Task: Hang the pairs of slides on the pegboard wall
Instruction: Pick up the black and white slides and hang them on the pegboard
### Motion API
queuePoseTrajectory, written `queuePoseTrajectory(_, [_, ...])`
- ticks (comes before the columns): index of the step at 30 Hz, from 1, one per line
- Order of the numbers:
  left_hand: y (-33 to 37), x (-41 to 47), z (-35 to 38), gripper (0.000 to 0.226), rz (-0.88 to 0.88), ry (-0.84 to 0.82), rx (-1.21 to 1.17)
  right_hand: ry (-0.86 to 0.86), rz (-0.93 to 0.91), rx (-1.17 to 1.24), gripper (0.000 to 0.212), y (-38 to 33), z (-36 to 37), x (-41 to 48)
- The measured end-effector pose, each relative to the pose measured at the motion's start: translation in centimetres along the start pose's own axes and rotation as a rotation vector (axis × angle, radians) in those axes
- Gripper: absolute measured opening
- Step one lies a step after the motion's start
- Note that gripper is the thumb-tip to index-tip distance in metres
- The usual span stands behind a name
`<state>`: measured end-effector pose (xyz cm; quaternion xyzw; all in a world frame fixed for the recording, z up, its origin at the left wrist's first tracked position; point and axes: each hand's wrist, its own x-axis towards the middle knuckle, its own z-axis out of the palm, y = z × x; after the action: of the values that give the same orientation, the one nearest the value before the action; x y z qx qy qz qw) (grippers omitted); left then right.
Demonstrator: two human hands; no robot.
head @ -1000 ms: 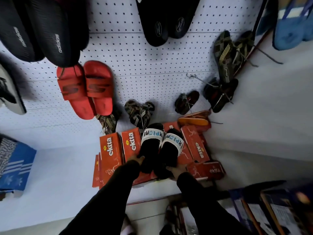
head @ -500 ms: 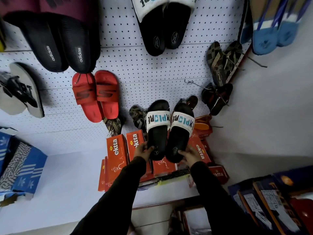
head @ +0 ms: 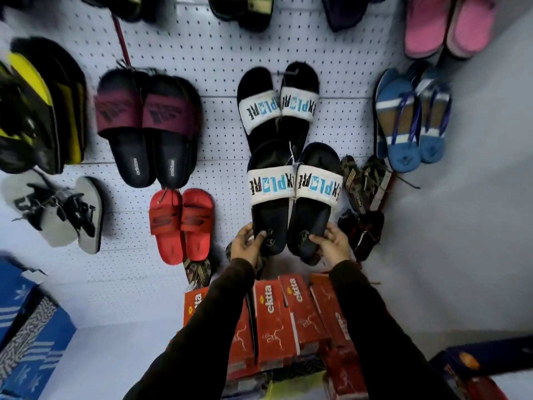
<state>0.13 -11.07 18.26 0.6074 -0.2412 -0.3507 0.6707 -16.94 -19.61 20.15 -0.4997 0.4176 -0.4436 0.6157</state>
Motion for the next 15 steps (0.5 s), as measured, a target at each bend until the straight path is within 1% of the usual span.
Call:
queuePoseTrajectory(3, [3.9, 0.1, 1.4, 0.041, 0.105, -0.012, -0.053, -0.008, -0.070, 0.017, 0.051, -3.8, 0.2, 0.8])
queuePoseTrajectory(7, [7.9, 0.8, 2.9, 0.042, 0.248, -0.028, -0.092, -0.020, -0.173, 0.046, 0.050, -8.2, 0.5, 1.7])
queuePoseTrajectory(11, [11.6, 1.8, 4.1, 0.042, 0.320, 0.019, -0.145, -0.047, -0.251, 0.051, 0.051, -12.4, 1.1, 3.0])
queuePoseTrajectory(15, [14.8, 3.6, 4.6, 0.040, 0.381, 0.078, -0.120, -0.073, -0.281, 0.050, 0.051, -16.1, 2.2, 5.0])
